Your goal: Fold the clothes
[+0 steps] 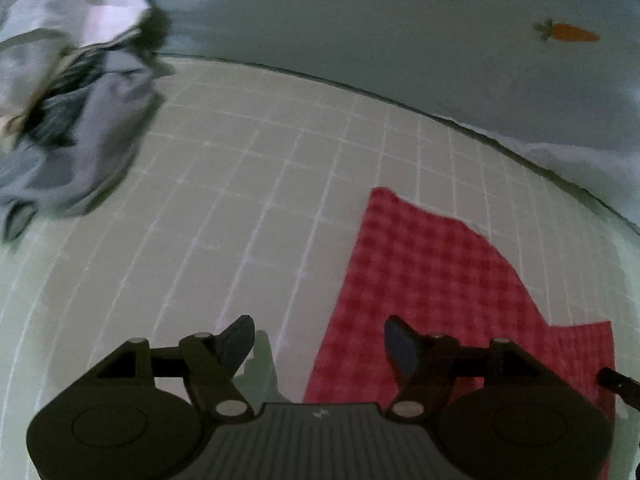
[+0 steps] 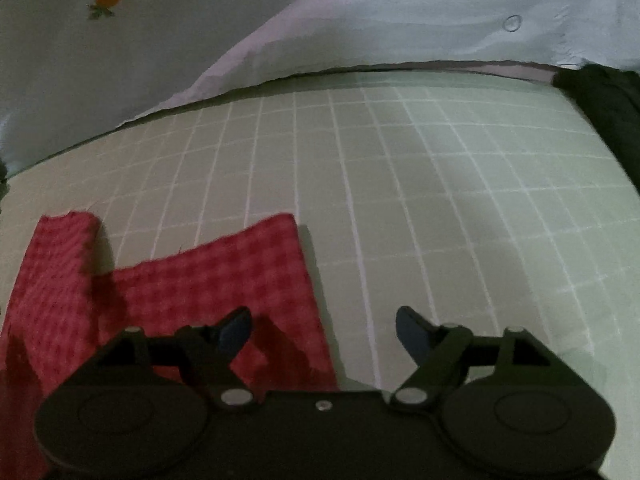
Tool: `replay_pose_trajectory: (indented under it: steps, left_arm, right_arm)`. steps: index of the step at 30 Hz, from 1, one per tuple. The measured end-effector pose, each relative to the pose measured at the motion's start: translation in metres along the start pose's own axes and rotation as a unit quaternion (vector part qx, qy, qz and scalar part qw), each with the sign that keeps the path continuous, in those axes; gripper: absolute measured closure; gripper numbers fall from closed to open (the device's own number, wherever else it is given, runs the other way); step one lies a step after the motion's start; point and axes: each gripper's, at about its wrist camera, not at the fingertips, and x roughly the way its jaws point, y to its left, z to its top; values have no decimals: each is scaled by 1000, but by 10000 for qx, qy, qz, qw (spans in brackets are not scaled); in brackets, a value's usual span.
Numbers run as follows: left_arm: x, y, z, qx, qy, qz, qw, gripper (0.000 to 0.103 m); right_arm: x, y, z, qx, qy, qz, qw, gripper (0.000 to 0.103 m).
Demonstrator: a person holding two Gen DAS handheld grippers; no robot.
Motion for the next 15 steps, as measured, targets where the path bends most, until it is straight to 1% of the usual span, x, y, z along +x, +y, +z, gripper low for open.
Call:
replay_pose_trajectory:
  steps: [3, 5, 6, 7, 8, 9, 10, 11, 13, 15]
  left_arm:
    - [15, -8, 10, -29, 120, -133, 9998, 33]
    - [19, -15, 14, 204, 55, -43, 9998, 43]
    - [19, -15, 14, 254, 37, -17, 9997, 47]
    - [19, -15, 15, 304, 18, 10, 9995, 58]
    - [19, -15, 15, 355, -1, 37, 9994, 72]
    - [19, -15, 16, 405, -19, 63, 9992, 81]
    - [19, -15, 16, 455, -38, 90, 9989, 98]
    - [19, -16, 17, 505, -57, 116, 9986, 101]
    - [19, -15, 18, 583, -108, 195, 9981, 103]
    - [12, -3, 21, 468, -268, 470, 9974, 103]
  right_arm:
    - [4, -1, 8, 104, -69, 113, 9999, 27]
    - [5, 3, 10, 1, -90, 119, 9999, 37]
    - [6, 5, 11, -88, -92, 109, 9999, 40]
    - [6, 8, 12, -205, -102, 102, 9997, 48]
    - [7, 10, 13, -318, -109, 117, 9994, 57]
    - [8, 12, 15, -422, -109, 154, 9989, 63]
    - [8, 14, 16, -524, -109, 193, 9984, 82]
    - [9, 15, 17, -587, -100, 210, 9980, 101]
    - [6, 11, 19, -549, -190, 181, 9981, 102]
    - [-3, -6, 23, -314, -420, -114, 9986, 103]
